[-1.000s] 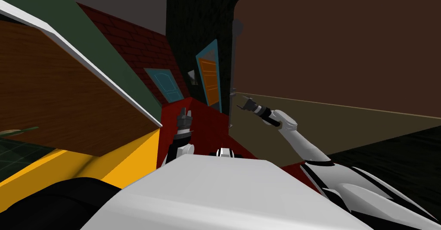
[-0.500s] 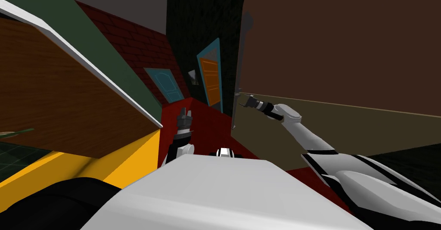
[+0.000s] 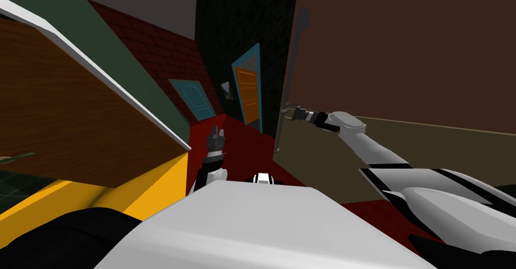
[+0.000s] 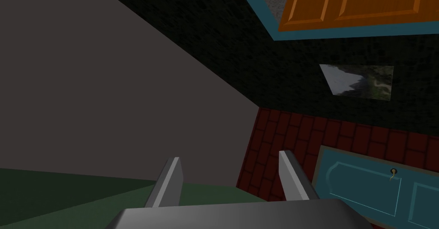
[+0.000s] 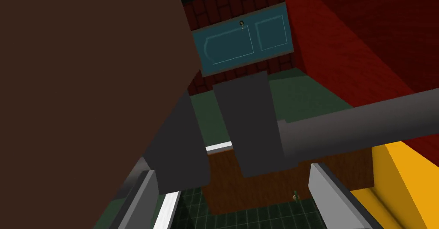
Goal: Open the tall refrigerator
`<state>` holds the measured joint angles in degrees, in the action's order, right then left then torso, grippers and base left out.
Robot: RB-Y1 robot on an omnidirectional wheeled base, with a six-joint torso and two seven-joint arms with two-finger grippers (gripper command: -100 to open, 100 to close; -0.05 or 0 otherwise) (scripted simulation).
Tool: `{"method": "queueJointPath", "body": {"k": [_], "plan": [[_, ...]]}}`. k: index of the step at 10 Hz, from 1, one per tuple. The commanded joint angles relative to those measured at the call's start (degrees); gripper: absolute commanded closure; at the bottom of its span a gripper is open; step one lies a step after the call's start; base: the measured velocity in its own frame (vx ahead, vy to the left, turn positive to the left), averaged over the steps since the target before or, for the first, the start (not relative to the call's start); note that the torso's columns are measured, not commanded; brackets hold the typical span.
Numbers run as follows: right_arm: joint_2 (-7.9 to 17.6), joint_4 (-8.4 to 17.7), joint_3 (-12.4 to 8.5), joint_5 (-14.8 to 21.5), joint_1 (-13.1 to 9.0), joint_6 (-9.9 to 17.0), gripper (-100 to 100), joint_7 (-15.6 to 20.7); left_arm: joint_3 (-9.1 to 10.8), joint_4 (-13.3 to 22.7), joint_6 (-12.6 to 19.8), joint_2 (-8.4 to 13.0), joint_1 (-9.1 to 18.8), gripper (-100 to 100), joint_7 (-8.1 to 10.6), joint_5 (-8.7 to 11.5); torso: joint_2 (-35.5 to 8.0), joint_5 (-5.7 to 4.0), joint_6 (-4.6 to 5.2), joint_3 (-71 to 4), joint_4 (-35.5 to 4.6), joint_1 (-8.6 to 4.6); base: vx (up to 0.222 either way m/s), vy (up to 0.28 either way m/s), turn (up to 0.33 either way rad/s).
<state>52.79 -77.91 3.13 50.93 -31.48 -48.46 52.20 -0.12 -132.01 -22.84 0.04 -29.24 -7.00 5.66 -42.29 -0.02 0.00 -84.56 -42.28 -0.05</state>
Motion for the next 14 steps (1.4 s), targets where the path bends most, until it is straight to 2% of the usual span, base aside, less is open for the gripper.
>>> {"method": "queueJointPath", "body": {"k": [1,2,6,8,9,10,11,12,13,14], "plan": [[3.5,4.1,0.1,2.7,-3.5,-1.5,-100,2.8,0.0,0.0,0.0,0.0,0.0,0,0.0,0.0,0.0,0.02,-0.01,0.0,0.0,0.05,0.041,0.111,-0.032],[3.5,4.1,0.1,2.7,-3.5,-1.5,-100,2.8,0.0,0.0,0.0,0.0,0.0,0,0.0,0.0,0.2,0.08,-0.15,-0.2,0.0,0.08,0.007,0.065,-0.013],[6.5,7.2,0.2,5.2,-6.7,-2.6,-100,5.3,0.01,0.0,0.0,0.0,0.0,0,0.0,0.0,0.6,0.17,-0.29,-0.4,0.0,0.25,0.017,0.053,-0.004],[6.2,6.7,0.5,5.0,-6.0,-2.7,-100,4.9,0.01,0.0,0.0,0.0,0.0,0,0.0,0.0,0.5,0.09,-0.31,-0.4,0.2,0.16,-0.006,0.008,-0.03],[6.2,6.6,0.5,5.0,-6.0,-2.8,100,4.8,0.01,0.0,0.0,0.0,0.0,0,0.0,0.0,0.4,0.04,-0.25,-0.3,0.2,0.11,-0.013,-0.001,-0.02],[9.1,3.8,-1.7,5.8,-3.0,0.0,100,2.0,0.01,0.0,0.0,0.0,0.0,0,0.0,0.0,0.3,0.07,-0.2,-0.2,0.1,0.13,-0.002,-0.106,-0.06],[10.5,2.8,-1.7,5.8,-1.8,1.0,100,1.0,0.02,0.0,0.0,0.0,0.0,0,0.0,0.0,0.3,-0.05,-0.06,-0.2,0.1,-0.23,0.007,-0.11,0.007],[12.2,0.3,-1.7,5.8,0.0,2.7,100,-0.9,0.01,0.0,0.0,0.0,0.0,0,0.0,0.0,0.2,-0.12,0.14,-0.2,0.0,-0.34,0.003,-0.032,0.049],[13.8,-1.2,-1.7,5.8,0.0,4.2,100,-1.8,0.01,0.0,0.0,0.0,0.0,0,0.0,0.0,0.2,-0.17,0.36,-0.2,0.0,-0.44,0.0,0.009,-0.017],[15.6,-1.2,-1.7,5.8,0.0,5.7,100,-1.8,0.01,0.0,0.0,0.0,0.0,0,0.0,0.0,0.1,-0.11,0.34,-0.1,-0.1,-0.45,-0.012,0.024,-0.01]]}}
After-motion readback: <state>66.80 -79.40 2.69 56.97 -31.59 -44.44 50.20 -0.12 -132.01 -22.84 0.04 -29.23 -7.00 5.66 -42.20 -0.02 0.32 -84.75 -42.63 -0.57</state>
